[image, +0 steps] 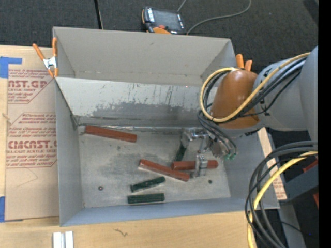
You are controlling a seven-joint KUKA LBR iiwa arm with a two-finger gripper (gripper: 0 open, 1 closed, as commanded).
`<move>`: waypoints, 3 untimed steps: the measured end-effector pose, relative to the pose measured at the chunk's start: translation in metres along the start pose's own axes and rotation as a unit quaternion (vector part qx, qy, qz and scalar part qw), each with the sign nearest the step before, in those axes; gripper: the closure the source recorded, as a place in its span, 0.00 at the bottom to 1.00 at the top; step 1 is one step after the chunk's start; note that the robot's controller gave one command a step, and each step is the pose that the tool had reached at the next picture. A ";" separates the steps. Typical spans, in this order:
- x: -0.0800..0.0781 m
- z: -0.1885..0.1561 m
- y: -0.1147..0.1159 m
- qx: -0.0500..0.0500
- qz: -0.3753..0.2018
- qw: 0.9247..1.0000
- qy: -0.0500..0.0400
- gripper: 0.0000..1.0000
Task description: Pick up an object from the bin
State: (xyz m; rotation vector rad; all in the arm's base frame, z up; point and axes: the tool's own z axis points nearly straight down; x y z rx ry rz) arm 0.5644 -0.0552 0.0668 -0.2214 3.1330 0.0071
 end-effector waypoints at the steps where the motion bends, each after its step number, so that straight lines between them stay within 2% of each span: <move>1: -0.003 -0.007 -0.005 0.003 0.002 1.000 -0.007 1.00; 2: -0.005 -0.098 0.070 0.001 -0.008 1.000 -0.005 1.00; 3: 0.000 -0.156 0.037 0.003 -0.011 1.000 -0.004 1.00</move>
Offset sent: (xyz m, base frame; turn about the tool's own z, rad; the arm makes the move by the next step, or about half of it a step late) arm 0.0000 0.0000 0.0000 0.0000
